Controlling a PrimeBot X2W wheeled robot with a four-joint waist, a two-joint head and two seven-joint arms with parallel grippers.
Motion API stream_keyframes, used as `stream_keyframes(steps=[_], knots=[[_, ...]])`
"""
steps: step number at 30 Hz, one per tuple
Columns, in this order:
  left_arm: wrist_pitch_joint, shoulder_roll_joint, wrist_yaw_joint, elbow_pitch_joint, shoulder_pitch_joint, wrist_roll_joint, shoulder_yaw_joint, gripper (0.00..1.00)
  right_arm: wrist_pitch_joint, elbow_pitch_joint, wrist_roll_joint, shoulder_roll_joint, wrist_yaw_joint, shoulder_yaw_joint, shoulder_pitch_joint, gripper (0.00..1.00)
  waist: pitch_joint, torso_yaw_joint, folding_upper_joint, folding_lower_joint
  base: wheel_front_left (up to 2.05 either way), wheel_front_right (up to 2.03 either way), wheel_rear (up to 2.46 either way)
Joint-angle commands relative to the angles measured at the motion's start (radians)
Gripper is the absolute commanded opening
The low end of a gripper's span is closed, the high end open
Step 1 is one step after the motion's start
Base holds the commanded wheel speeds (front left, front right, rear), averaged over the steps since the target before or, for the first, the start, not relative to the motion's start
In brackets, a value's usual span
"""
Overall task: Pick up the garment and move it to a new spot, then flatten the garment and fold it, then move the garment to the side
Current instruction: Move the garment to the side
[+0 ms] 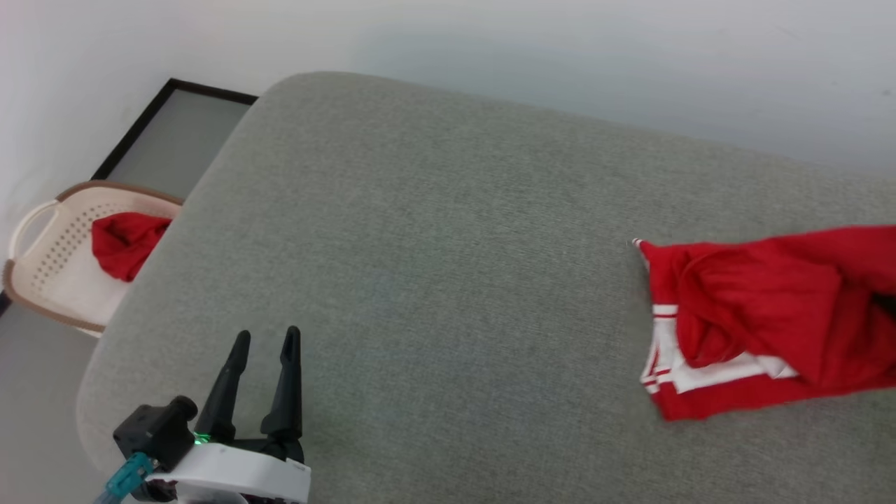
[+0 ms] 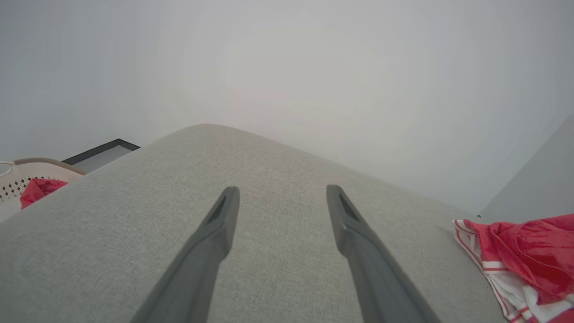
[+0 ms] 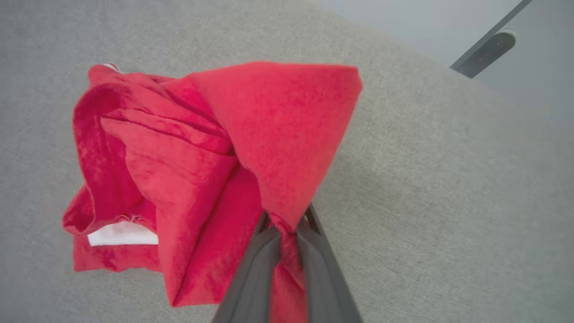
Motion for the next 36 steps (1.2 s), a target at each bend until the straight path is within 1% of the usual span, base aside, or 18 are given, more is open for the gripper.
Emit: stream_keyframes(steps=[1, 9, 15, 23, 27, 36], knots=[[-0.004, 0.004, -0.003, -0.004, -0.013, 0.000, -0.002, 1.00, -0.006, -0.015, -0.008, -0.023, -0.001, 0.006, -0.027, 0.00, 0.004, -0.022, 0.0000, 0.0000, 0.00, 0.00, 0.00], [-0.004, 0.009, -0.003, -0.011, -0.030, 0.002, -0.022, 1.00, -0.025, -0.032, -0.028, -0.103, -0.001, 0.032, -0.117, 0.00, 0.026, -0.083, 0.0000, 0.0000, 0.00, 0.00, 0.00], [-0.004, 0.012, -0.003, -0.026, -0.060, 0.011, -0.043, 1.00, -0.051, -0.009, -0.056, -0.170, -0.001, 0.055, -0.185, 0.00, 0.068, -0.119, 0.0000, 0.0000, 0.00, 0.00, 0.00], [-0.004, 0.011, -0.003, -0.049, -0.115, 0.019, -0.056, 1.00, -0.144, 0.065, -0.087, -0.250, -0.001, 0.079, -0.271, 0.00, 0.142, -0.151, 0.0000, 0.0000, 0.00, 0.00, 0.00], [-0.004, 0.013, -0.003, -0.056, -0.132, 0.022, -0.063, 1.00, -0.174, 0.104, -0.101, -0.273, -0.001, 0.087, -0.301, 0.00, 0.174, -0.160, 0.0000, 0.0000, 0.00, 0.00, 0.00], [-0.002, 0.021, -0.003, -0.087, -0.188, 0.025, -0.077, 1.00, -0.290, 0.219, -0.231, -0.358, -0.001, 0.133, -0.404, 0.00, 0.275, -0.177, 0.0000, 0.0000, 0.00, 0.00, 0.00]])
